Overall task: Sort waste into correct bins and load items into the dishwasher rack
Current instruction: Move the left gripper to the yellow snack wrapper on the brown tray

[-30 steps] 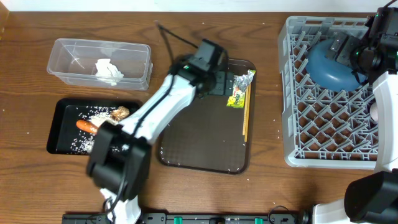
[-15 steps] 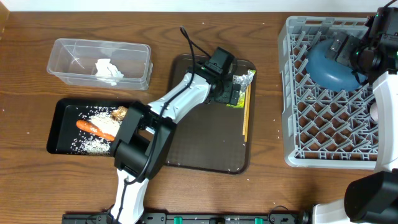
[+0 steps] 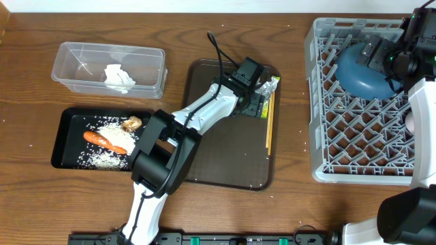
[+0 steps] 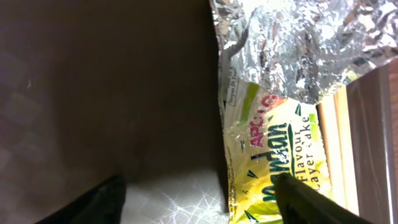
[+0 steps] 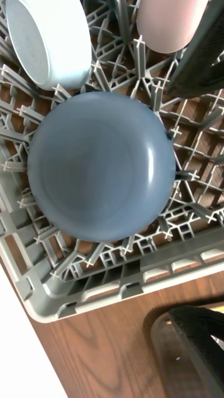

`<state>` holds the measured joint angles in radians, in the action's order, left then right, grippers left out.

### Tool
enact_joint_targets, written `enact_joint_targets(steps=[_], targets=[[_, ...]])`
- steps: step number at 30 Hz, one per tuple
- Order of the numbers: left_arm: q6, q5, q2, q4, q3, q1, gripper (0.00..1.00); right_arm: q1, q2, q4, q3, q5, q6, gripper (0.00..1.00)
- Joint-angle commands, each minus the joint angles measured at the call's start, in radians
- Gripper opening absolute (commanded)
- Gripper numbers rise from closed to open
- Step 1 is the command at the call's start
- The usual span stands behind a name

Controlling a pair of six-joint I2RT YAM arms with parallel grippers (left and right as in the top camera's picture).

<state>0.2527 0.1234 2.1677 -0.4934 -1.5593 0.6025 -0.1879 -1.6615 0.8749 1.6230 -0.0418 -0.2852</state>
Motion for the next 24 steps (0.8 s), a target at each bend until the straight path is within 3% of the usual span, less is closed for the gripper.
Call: enact_joint_targets(steps=[1, 7, 20, 24], targets=[[-0.009, -0.02, 0.016, -0.003, -0.013, -0.003, 0.71, -0.003, 0.01, 0.002, 0.0, -0.01, -0.014, 0.99], [-0.009, -0.02, 0.016, -0.019, -0.008, 0.011, 0.59, -0.003, 0.01, 0.002, 0.0, -0.01, -0.014, 0.99], [-0.016, -0.188, 0.016, -0.025, -0.008, 0.084, 0.6, -0.003, 0.01, 0.002, 0.0, -0.01, -0.014, 0.99], [-0.016, -0.188, 0.016, -0.029, -0.005, 0.083, 0.53, -0.003, 0.01, 0.002, 0.0, -0.01, -0.014, 0.99]])
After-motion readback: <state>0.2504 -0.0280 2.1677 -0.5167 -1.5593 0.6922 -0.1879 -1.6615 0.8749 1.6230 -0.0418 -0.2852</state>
